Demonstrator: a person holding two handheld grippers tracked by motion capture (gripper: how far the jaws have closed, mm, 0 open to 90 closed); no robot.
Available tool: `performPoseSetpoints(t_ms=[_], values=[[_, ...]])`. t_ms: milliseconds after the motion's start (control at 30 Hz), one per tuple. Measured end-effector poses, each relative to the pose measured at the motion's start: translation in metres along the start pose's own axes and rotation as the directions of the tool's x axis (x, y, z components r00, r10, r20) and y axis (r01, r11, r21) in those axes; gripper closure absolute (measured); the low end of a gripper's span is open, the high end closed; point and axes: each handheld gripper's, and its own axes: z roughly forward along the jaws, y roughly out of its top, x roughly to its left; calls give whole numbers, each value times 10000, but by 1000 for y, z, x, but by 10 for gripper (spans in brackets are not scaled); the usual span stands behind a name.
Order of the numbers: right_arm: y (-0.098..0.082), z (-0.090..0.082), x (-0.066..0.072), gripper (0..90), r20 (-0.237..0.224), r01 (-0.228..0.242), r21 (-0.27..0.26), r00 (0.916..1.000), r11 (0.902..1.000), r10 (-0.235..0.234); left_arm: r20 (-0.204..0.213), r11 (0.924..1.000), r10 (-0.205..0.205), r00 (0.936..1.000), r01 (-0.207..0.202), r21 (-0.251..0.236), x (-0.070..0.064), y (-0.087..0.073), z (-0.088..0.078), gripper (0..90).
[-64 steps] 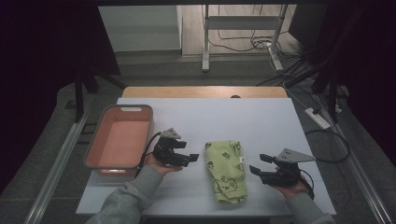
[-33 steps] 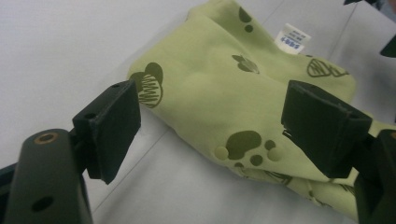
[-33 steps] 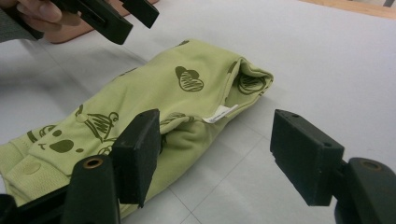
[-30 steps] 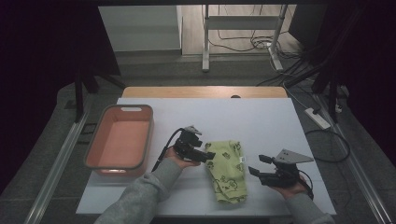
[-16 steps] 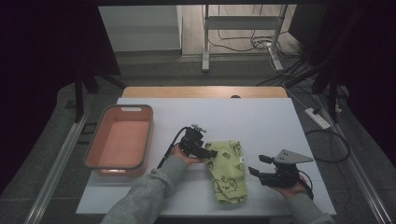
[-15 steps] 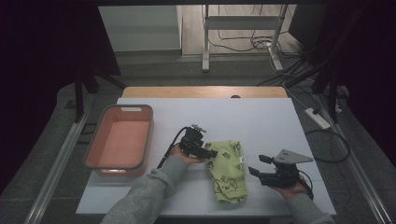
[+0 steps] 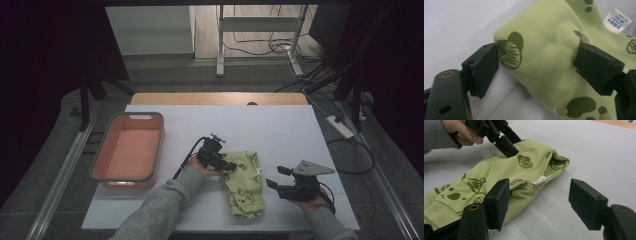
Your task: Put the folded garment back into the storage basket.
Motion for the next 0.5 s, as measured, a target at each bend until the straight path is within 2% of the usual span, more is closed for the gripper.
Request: performPoseSetpoints(t_ms=[67, 133, 500], values=[[0, 0, 0, 339, 29, -7, -11, 10000, 10000, 7, -28, 10000, -34, 10000, 34, 29, 0, 0, 0, 192], [0, 0, 0, 339, 33, -29, -28, 10000, 10000, 29, -235, 10000, -38, 9997, 39, 48, 1, 0, -3, 180], [-1, 0, 0, 340, 65, 19, -9, 10000, 10000, -19, -115, 9992, -254, 9996, 257, 309, 7, 1, 1, 150]])
